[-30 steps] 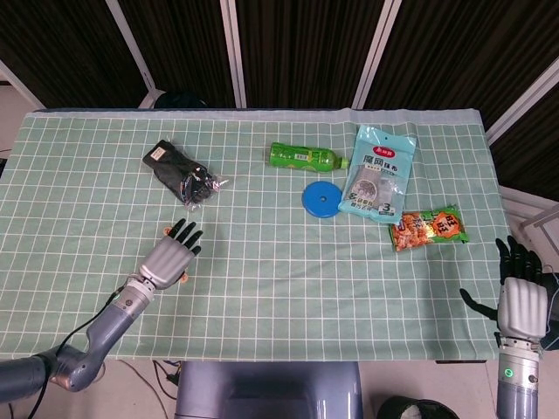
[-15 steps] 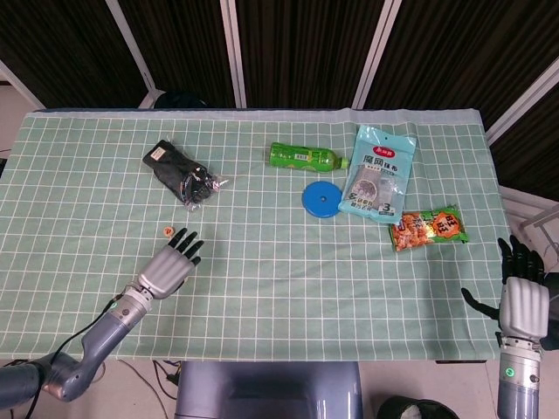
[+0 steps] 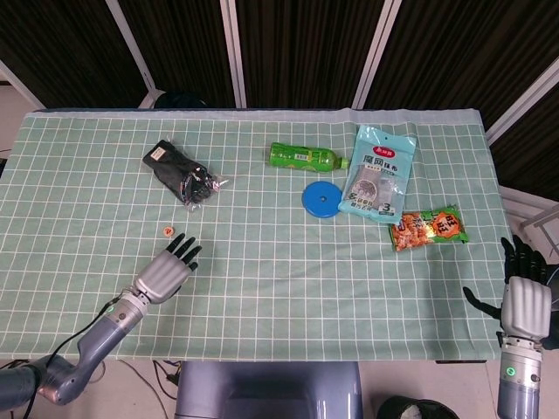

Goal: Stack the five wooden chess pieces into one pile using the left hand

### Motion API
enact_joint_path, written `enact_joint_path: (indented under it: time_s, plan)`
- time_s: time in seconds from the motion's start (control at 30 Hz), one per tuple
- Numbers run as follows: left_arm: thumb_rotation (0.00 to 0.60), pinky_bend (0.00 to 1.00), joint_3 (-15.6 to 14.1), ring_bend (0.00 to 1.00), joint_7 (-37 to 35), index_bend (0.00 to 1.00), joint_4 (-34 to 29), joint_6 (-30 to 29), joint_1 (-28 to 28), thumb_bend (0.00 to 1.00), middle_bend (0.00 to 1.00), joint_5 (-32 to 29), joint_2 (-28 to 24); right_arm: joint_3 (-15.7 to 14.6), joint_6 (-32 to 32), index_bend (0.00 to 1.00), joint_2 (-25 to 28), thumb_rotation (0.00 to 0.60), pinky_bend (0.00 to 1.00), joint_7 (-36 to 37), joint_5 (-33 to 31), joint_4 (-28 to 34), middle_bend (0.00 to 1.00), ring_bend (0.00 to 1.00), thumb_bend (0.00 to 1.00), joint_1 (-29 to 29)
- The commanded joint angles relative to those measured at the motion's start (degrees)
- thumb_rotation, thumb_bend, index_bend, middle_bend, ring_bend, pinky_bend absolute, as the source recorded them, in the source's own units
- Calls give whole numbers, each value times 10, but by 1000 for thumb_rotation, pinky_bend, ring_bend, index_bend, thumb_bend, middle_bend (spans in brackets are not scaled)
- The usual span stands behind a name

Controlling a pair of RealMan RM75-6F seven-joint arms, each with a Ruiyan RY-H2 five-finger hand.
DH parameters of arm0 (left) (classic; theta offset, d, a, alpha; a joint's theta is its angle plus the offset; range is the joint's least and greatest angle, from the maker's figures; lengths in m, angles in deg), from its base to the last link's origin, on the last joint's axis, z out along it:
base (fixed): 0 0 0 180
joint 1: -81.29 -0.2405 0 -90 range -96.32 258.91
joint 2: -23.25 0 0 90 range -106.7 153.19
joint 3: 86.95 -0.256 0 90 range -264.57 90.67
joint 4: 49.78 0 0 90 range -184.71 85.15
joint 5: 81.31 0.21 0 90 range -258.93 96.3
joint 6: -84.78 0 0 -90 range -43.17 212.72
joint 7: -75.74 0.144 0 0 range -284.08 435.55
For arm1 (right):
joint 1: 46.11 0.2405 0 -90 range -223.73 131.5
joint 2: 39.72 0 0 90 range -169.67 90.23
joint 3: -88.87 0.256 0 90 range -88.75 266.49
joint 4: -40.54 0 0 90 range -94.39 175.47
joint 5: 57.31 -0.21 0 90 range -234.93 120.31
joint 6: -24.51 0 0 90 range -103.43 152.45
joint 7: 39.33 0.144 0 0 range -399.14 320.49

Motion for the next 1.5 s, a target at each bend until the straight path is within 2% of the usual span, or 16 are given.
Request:
enact_joint_path:
  time_s: [0.03, 0.8, 1.2, 1.5]
  plan:
    - [600, 77, 0, 0, -1, 435, 2, -1, -1, 292, 114, 2, 1, 0, 0, 64, 0, 600, 0, 0, -1, 1, 1, 21, 247, 0]
    - [600, 85, -1, 0, 4, 479, 26, 1, -5, 312, 116, 0, 12, 2, -2, 64, -1, 600, 0, -3, -7, 4, 1, 21, 248, -1]
    - [600, 85, 1, 0, 10, 453, 24, 4, -4, 312, 116, -1, 17, 6, -1, 64, -2, 600, 0, -4, -13, 6, 1, 21, 247, -1]
    - [600, 85, 1, 0, 17, 475, 22, 5, -4, 312, 116, -3, 18, 8, 0, 64, -1, 600, 0, -3, -17, 9, 1, 21, 248, -2]
